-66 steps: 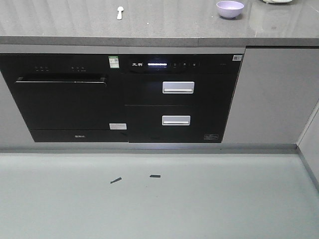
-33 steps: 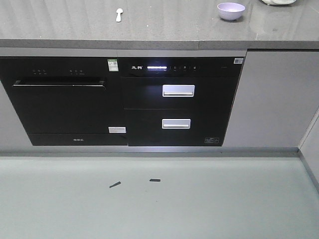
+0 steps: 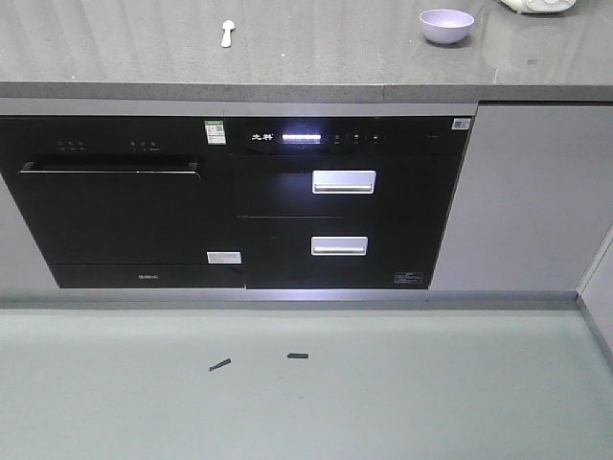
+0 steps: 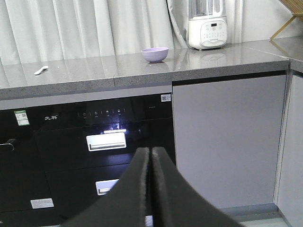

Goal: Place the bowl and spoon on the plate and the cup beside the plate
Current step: 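Drive closer to the counter edge, grippers raised and open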

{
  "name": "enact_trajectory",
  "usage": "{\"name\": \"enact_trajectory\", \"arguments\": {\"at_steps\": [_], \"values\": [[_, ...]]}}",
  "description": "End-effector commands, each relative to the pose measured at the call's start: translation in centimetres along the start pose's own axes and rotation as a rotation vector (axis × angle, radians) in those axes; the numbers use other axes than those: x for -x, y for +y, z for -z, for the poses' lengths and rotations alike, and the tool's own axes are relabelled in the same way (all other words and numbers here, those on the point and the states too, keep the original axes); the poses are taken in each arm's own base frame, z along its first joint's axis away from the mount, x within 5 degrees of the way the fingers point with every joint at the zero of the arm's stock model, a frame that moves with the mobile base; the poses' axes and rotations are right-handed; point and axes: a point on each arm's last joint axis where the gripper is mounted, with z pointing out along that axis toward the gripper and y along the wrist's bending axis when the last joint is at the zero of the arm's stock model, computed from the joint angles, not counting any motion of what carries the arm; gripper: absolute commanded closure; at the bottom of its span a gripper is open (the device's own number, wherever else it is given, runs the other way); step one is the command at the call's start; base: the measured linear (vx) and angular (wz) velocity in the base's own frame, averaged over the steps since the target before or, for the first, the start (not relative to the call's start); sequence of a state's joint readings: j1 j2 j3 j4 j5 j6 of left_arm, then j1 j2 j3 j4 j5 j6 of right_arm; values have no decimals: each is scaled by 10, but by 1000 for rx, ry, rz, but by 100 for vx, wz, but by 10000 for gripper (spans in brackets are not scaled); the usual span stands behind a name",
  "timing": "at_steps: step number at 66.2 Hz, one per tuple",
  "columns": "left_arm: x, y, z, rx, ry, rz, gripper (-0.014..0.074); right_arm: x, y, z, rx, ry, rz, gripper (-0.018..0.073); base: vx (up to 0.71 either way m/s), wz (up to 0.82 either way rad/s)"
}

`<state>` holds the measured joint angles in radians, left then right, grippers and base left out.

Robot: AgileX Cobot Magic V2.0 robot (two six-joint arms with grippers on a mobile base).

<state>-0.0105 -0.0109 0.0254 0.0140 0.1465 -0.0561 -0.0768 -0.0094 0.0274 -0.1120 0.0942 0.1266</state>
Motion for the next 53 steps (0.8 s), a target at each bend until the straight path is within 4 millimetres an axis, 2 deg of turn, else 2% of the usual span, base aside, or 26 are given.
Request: {"name": "enact_trajectory", "arguments": {"at_steps": [1, 53], "values": [[-2, 0, 0, -4, -65, 11, 602, 2, 0, 0, 3, -73, 10, 564, 6, 0], [-2, 0, 0, -4, -65, 11, 602, 2, 0, 0, 3, -73, 10, 564, 7, 1]]}}
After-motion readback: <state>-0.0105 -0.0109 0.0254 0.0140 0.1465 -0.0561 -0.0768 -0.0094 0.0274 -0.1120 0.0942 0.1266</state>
